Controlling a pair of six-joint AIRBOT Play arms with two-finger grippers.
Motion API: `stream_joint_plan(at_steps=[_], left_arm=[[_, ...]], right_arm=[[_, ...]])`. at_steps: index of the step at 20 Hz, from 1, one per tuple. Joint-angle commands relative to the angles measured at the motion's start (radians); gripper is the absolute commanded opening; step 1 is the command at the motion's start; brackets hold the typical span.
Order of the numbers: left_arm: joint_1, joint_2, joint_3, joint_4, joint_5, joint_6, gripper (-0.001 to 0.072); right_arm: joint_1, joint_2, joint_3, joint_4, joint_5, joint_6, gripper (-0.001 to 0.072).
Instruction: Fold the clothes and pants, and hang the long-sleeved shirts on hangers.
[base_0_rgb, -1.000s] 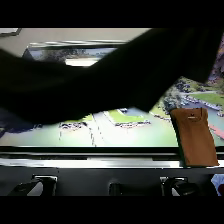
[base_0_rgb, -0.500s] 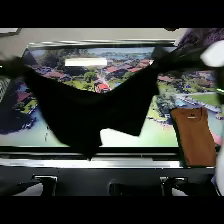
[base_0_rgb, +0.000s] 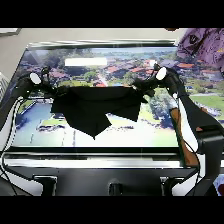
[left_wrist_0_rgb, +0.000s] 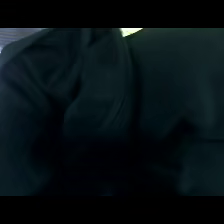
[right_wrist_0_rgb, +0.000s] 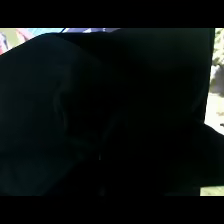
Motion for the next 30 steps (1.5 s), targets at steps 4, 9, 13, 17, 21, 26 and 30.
stream_joint_plan(at_steps=[4,9,13,17,21,26,30], left_arm=[[0.151,0.106,0.143,-0.017,-0.186,0.018,0.0696],[0.367,0.392,-0.220,-0.201,-0.231,0.022,0.0697],[0.417,0.620,-0.797,-0.438,-0.044,0.004,0.0697],[0.371,0.636,-1.073,-0.718,0.114,0.197,0.0697],[0.263,0.615,-1.086,-0.760,0.225,0.233,0.0696],[0.178,0.542,-1.036,-0.786,0.302,0.245,0.0695],[0.121,0.438,-0.937,-0.787,0.315,0.242,0.0695]], right_arm=[[0.000,0.006,0.001,-0.006,0.030,-0.050,0.0034],[0.000,0.051,0.001,-0.065,0.092,-0.067,0.0034],[0.000,0.065,0.001,-0.077,0.110,-0.096,0.0034],[0.000,0.065,0.001,-0.081,0.114,-0.095,0.0034],[0.000,0.065,0.001,-0.081,0.113,-0.096,0.0034],[0.000,0.065,0.001,-0.082,0.113,-0.096,0.0034],[0.000,0.065,0.001,-0.082,0.112,-0.097,0.0034]])
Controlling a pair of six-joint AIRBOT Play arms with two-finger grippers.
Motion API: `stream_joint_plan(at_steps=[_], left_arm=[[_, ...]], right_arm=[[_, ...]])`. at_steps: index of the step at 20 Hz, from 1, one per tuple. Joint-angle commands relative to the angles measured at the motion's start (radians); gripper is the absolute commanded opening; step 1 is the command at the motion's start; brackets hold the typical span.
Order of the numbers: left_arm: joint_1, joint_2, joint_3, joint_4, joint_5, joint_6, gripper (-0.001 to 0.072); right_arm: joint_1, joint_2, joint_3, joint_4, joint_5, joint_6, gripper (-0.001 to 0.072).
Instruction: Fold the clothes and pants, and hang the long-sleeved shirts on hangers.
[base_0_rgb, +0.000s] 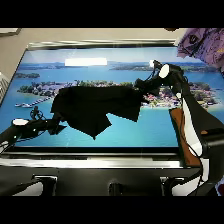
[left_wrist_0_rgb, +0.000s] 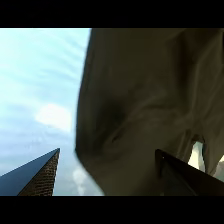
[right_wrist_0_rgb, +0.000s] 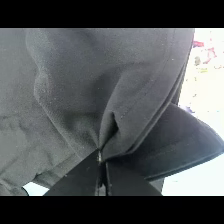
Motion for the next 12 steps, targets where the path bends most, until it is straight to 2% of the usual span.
stream_joint_plan(at_steps=[1,5,6,7,8,9,12], left_arm=[[-0.051,-0.091,0.075,-0.016,0.019,0.002,0.0695],[-0.093,-0.161,0.146,-0.018,0.012,-0.010,0.0684],[-0.099,-0.165,0.161,-0.018,0.010,-0.009,0.0531],[-0.102,-0.165,0.177,-0.018,0.005,-0.006,0.0265],[-0.102,-0.164,0.199,-0.018,-0.008,0.000,0.0062],[-0.101,-0.164,0.229,-0.018,-0.030,0.016,0.0015],[-0.096,-0.163,0.405,0.013,-0.120,0.047,0.0012]], right_arm=[[0.000,0.001,0.001,0.000,0.000,0.000,0.0034],[0.000,0.001,0.001,0.000,0.001,0.000,0.0034],[0.000,0.001,0.001,0.000,0.001,0.000,0.0034],[0.000,0.001,0.001,0.000,0.001,0.000,0.0034],[0.000,0.001,0.001,0.000,0.001,0.000,0.0034],[0.000,0.002,0.001,0.001,0.001,0.000,0.0034],[0.000,0.038,0.001,0.000,-0.036,-0.029,0.0033]])
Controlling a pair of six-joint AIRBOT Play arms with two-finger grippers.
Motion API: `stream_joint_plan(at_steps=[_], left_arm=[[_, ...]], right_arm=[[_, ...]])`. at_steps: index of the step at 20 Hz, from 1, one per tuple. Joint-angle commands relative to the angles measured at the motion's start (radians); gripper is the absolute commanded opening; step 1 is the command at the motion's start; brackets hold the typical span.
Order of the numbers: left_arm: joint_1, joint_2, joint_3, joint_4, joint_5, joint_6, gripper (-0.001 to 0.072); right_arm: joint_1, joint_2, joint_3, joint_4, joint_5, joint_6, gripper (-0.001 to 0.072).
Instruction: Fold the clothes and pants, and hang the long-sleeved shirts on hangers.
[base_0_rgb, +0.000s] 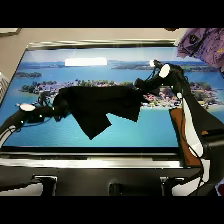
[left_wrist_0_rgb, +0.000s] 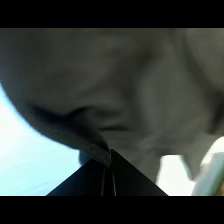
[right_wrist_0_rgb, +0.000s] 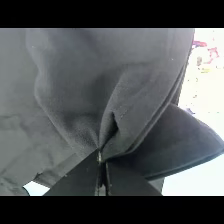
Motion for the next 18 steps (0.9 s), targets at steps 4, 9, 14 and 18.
stream_joint_plan(at_steps=[4,9,14,18], left_arm=[[0.026,-0.005,0.616,0.295,-0.164,-0.082,0.0012],[0.029,0.025,1.331,0.614,-0.309,-0.119,0.0012],[0.029,0.439,1.136,0.697,-0.200,-0.142,0.0012],[0.029,0.670,0.982,0.784,-0.188,-0.241,0.0012]], right_arm=[[0.000,0.161,0.089,-0.108,-0.142,-0.063,0.0032],[0.000,0.380,0.396,-0.217,-0.222,-0.059,0.0033],[0.000,0.697,0.397,-0.236,-0.136,-0.058,0.0033],[0.000,0.819,0.397,-0.235,0.077,0.031,0.0033]])
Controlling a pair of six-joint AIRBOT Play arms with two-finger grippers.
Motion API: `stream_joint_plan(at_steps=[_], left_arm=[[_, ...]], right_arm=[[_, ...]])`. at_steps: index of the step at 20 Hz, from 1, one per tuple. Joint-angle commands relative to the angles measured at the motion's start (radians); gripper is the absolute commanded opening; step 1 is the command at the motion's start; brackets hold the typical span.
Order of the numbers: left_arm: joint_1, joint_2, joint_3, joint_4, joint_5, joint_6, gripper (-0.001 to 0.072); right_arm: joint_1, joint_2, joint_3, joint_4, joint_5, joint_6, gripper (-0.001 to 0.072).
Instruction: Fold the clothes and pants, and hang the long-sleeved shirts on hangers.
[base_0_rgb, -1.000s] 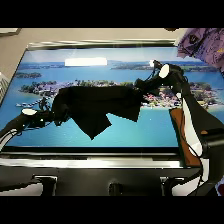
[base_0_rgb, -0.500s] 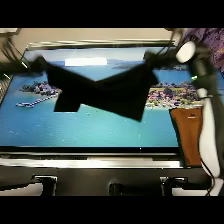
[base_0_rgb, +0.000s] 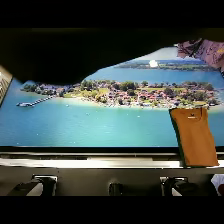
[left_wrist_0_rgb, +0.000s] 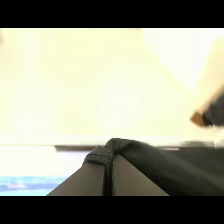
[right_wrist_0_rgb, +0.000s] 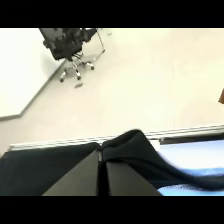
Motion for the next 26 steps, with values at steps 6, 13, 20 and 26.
stream_joint_plan(at_steps=[6,13,20,26], left_arm=[[0.001,0.091,-0.080,0.113,-0.047,-0.129,0.0012],[0.000,-0.452,-0.098,0.106,-0.219,-0.086,0.0012],[-0.059,-0.933,-0.096,0.065,0.086,-0.087,0.0013],[-0.075,-0.986,-0.087,0.020,0.059,-0.097,0.0523]], right_arm=[[0.000,0.028,-0.050,0.076,0.212,0.231,0.0033],[0.000,-0.367,-0.235,0.104,0.235,0.279,0.0034],[0.000,-0.898,-0.260,0.302,-0.047,0.287,0.0034],[-0.005,-0.998,-0.249,0.464,-0.098,0.221,0.0233]])
